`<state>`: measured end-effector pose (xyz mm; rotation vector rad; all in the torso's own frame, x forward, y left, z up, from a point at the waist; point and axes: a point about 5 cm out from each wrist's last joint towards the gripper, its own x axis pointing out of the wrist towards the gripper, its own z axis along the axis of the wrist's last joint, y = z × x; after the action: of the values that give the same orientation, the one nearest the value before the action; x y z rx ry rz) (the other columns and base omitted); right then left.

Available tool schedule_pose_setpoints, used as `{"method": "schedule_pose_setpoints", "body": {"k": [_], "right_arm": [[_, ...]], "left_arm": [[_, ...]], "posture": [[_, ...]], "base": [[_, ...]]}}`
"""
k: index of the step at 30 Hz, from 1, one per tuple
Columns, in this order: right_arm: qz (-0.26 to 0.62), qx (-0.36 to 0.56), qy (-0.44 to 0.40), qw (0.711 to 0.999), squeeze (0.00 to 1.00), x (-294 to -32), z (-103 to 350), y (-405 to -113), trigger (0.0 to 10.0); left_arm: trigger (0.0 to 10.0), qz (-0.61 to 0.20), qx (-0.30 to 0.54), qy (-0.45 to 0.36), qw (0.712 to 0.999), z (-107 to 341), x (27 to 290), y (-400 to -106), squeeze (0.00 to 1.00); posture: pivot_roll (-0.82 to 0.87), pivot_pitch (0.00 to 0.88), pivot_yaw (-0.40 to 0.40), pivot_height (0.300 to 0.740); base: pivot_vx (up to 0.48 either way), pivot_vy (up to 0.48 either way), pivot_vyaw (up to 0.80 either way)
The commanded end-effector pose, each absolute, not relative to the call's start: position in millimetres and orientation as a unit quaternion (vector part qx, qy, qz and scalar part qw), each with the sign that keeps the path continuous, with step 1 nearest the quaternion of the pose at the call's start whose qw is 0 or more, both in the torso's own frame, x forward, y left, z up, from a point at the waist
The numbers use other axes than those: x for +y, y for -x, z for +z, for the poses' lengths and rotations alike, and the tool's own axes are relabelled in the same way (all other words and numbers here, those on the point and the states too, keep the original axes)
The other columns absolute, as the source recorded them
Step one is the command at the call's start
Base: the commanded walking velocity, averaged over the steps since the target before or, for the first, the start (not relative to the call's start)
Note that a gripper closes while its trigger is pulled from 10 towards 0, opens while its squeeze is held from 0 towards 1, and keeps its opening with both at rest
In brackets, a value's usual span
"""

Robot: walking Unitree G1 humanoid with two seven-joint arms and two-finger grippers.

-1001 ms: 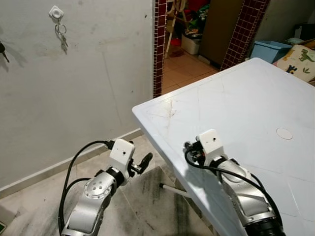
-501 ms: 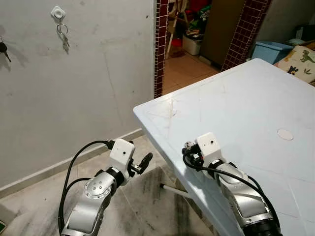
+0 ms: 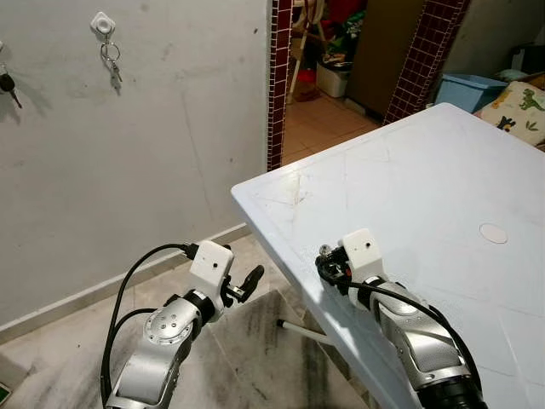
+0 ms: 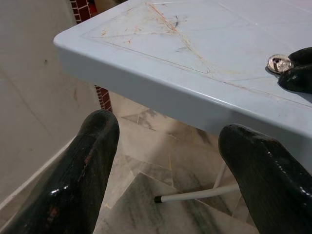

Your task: Hang keys on a hook

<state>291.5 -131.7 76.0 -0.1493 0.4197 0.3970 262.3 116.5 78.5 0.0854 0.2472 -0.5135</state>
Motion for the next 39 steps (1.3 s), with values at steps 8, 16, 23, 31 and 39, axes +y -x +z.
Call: {"method": "schedule_pose_setpoints", "body": {"k": [8, 16, 23, 31, 39], "right_arm": [[0.169, 0.262, 0.049, 0.949, 0.0, -143.8, 58.1, -287.6, 0.0], [0.163, 0.254, 0.048, 0.952, 0.0, -144.3, 59.7, -289.7, 0.0], [0.142, 0.211, 0.038, 0.966, 0.0, -146.7, 73.9, -300.2, 0.0], [0.166, 0.127, 0.061, 0.976, 0.0, -134.6, 105.6, -317.5, 0.0], [0.173, 0.075, 0.027, 0.982, 0.0, -125.0, 127.9, -328.6, 0.0]], "left_arm": [[10.0, -0.309, 0.123, -0.042, 0.942, 79.8, 109.6, -259.0, 0.0], [10.0, -0.351, 0.136, -0.051, 0.925, 77.3, 105.6, -256.8, 0.0], [10.0, -0.359, 0.14, -0.057, 0.921, 76.3, 105.7, -257.5, 0.0], [10.0, -0.363, 0.142, -0.057, 0.919, 76.1, 105.8, -259.2, 0.0], [10.0, -0.365, 0.142, -0.058, 0.918, 75.8, 104.7, -259.9, 0.0]], "posture": [[0.02, 0.011, -0.021, 0.74], [0.02, 0.01, -0.016, 0.74], [0.02, 0.008, -0.012, 0.74], [0.02, 0.005, -0.01, 0.74], [0.02, 0.0, -0.011, 0.74]], "base": [[0.0, 0.0, 0.0], [0.0, 0.0, 0.0], [0.0, 0.0, 0.0], [0.0, 0.0, 0.0], [0.0, 0.0, 0.0]]}}
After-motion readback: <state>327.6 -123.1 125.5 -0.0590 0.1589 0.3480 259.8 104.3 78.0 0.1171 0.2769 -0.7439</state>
